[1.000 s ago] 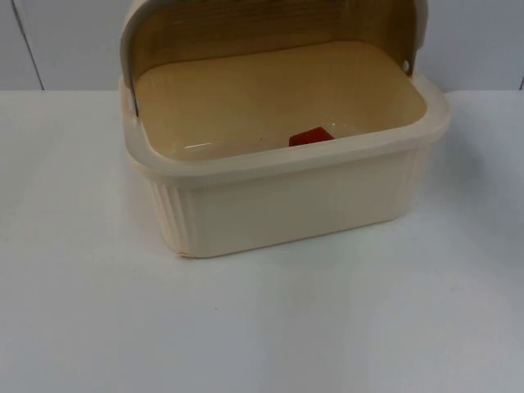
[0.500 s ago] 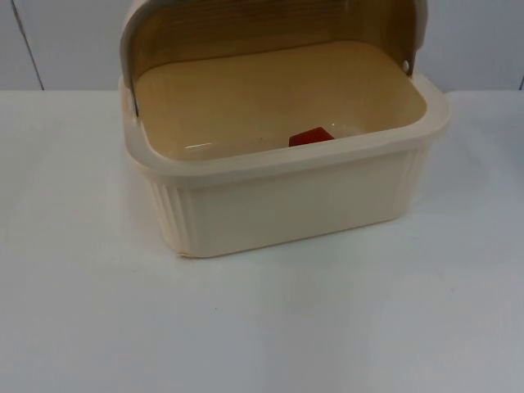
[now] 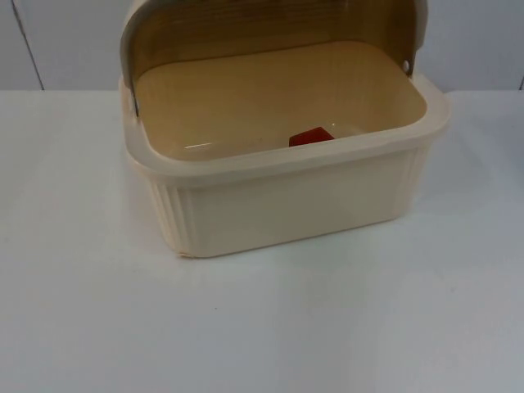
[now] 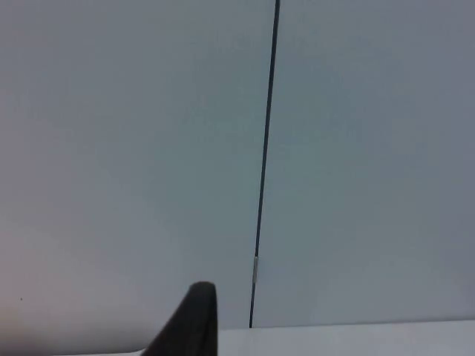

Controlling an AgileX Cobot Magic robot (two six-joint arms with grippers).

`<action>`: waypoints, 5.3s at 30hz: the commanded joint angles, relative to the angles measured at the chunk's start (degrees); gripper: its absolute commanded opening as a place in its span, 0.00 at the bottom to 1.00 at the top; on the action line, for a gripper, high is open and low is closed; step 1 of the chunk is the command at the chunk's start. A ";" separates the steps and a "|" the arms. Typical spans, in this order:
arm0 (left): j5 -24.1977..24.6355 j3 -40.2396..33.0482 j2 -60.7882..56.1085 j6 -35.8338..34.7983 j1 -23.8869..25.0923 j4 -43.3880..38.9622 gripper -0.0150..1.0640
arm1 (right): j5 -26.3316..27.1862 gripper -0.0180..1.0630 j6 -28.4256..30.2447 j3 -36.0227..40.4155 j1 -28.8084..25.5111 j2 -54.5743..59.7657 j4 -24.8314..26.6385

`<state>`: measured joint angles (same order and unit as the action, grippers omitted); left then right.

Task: Open the box lid with the left hand, place the block into the box with the right hand, then close the box lid with the left hand.

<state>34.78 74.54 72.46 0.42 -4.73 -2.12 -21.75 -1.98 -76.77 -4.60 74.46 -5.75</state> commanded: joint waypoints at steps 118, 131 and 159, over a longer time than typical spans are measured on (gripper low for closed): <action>21.31 39.75 46.47 55.03 -21.40 23.53 0.01 | -1.14 0.98 -0.15 -0.31 2.02 -0.74 -1.40; 19.98 33.24 44.90 52.53 -22.77 18.03 0.01 | -1.14 0.98 -0.38 -0.31 2.02 -0.74 -1.40; -16.91 -10.33 21.46 54.63 -35.38 6.79 0.01 | -1.14 0.98 -0.37 -0.31 2.02 -0.74 -0.12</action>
<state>19.53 64.41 96.23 55.63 -39.80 3.12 -23.07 -2.33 -76.77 -2.56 74.36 -5.99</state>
